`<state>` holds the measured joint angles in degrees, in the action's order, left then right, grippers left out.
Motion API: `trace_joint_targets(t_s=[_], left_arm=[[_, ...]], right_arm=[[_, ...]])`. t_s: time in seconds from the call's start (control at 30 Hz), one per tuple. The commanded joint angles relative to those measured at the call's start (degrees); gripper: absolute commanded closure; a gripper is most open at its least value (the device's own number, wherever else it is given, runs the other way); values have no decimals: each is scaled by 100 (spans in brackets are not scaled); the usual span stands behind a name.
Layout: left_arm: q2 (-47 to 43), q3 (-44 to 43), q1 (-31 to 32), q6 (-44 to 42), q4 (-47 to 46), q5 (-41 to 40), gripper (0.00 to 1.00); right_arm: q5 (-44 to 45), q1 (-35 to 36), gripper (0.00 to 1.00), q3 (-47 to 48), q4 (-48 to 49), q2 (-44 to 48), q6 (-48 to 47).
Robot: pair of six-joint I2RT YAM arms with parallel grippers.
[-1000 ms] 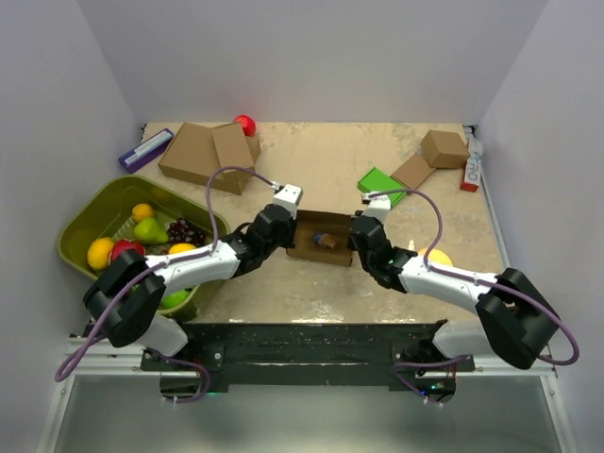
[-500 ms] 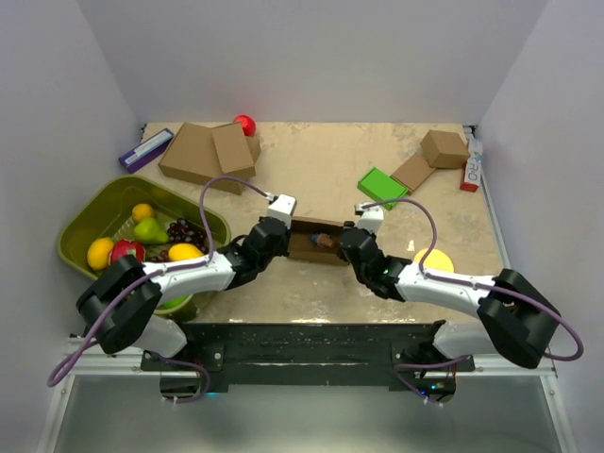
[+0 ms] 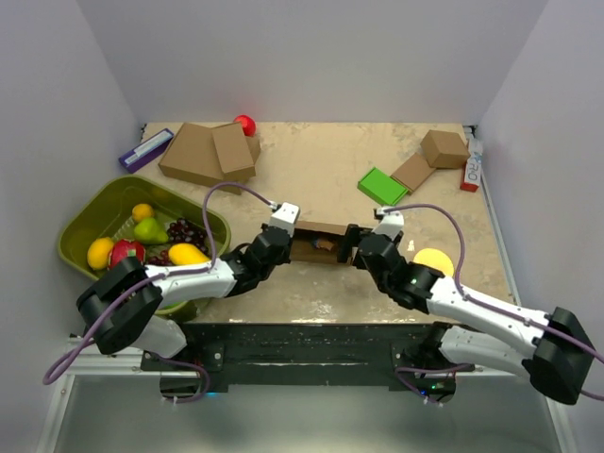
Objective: Fold the paper box
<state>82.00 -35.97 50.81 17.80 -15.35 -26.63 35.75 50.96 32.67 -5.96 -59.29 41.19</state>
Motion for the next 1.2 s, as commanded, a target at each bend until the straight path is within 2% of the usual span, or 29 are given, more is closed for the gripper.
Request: trace_joint_targets(t_s=[0.0,0.07,0.13,0.2,0.37,0.4,0.43,0.5,0.53,0.6,0.7,0.8,1.0,1.17], left_arm=[[-78,151,87,-66,358,-9,100],[-105,186,96,-84,358,-26,100],[-105,204,96,-101,358,-70,100],[-114,222,96,-119,358,-88,100],[-166,283,114,-119,384,-114,100],[-193,283,114,-119,393,-131,97],[-254,309,114,-119,410,-123,86],[-342,301,114,-119,480,-97,70],[-481,292,114,-119,585,-70,56],[-675,300,122,-49,744,44,38],[-1193,362,131,109,1113,263,26],[-1721,397,131,275,1526,605,20],[-2863,284,122,496,2598,1704,16],[-2813,-374,88,374,2916,1793,10]], right_arm=[[-190,28,12,407,-819,873,39],[-418,19,19,801,-933,1094,-180],[-656,19,21,1433,-1143,964,-331],[-770,19,21,1907,-1312,535,-383],[-745,11,33,2261,-769,-609,-498],[-736,11,34,2253,-628,-819,-480],[-840,11,36,2253,-426,-1187,-463],[-955,10,37,2183,-293,-1567,-288],[-1016,10,37,2139,-179,-1855,-200],[-1078,19,38,1860,6,-2042,-6],[-1061,19,38,1429,349,-2271,292],[-912,19,38,1260,455,-2403,407],[-788,19,37,1269,429,-2632,381],[-903,11,35,1286,508,-2658,355]])
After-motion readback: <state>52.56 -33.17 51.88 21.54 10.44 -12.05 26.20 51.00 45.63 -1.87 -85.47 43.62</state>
